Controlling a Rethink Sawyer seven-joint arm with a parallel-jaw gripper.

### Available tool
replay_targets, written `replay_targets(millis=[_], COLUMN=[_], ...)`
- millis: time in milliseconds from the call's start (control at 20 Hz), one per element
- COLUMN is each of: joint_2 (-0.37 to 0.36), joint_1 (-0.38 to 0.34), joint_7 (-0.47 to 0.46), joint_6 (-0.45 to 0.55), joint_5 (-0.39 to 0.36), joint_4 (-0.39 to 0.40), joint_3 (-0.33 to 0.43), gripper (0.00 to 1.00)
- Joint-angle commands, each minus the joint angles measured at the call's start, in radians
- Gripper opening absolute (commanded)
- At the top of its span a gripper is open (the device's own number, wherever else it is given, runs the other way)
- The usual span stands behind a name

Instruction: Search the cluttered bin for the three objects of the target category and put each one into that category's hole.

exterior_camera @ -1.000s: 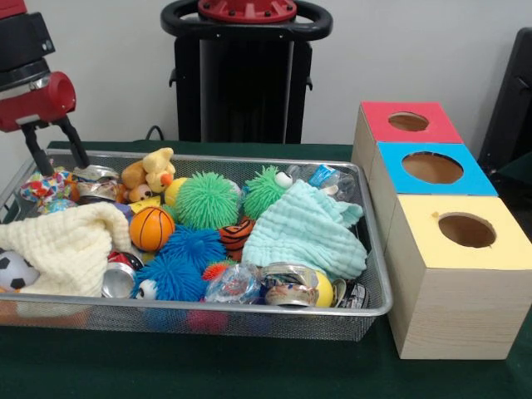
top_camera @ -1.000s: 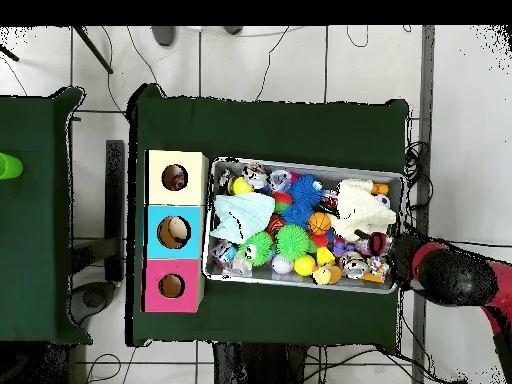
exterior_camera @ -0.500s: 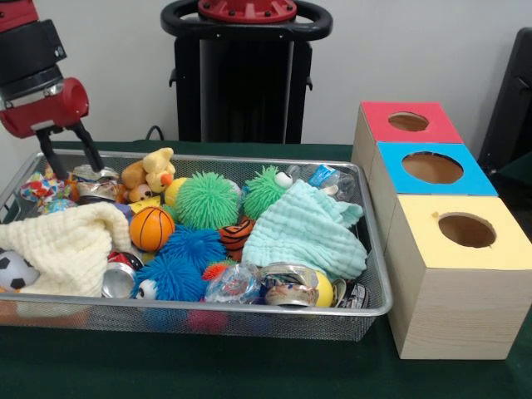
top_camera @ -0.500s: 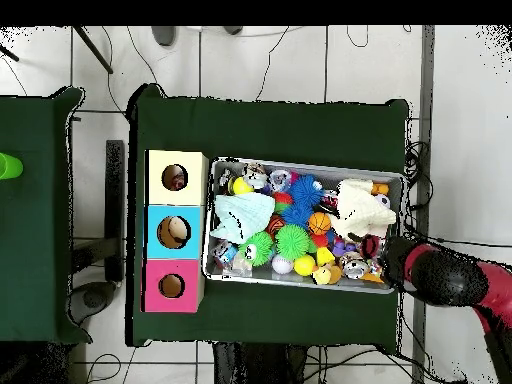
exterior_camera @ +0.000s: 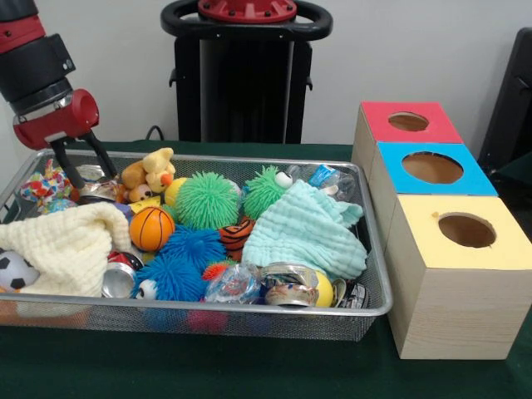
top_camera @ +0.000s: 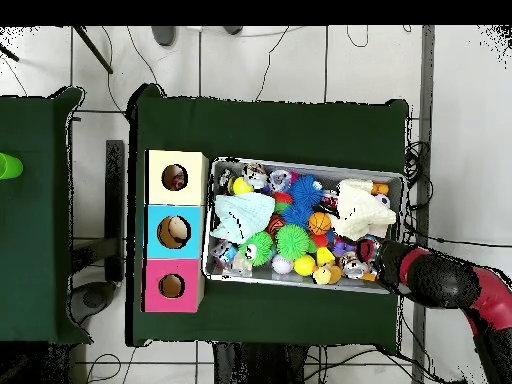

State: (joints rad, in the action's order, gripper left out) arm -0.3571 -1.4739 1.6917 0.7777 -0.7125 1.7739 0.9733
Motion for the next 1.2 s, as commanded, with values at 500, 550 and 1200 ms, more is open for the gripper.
replay_targets(millis=[500,550,1200], joint_2=[-0.036,-0.056,-0.284], joint_1=[-0.009,-0.005,0.141], joint_7=[-0.319,-0.315,-0.342], joint_6=[0.219,0.239,0.376], joint_5=[0.086,0.100,-0.057], joint_4=[-0.066,-0.071,-0.186], joint_3=[0.030,0.037,-0.013], gripper=[1.00,1.00,1.00])
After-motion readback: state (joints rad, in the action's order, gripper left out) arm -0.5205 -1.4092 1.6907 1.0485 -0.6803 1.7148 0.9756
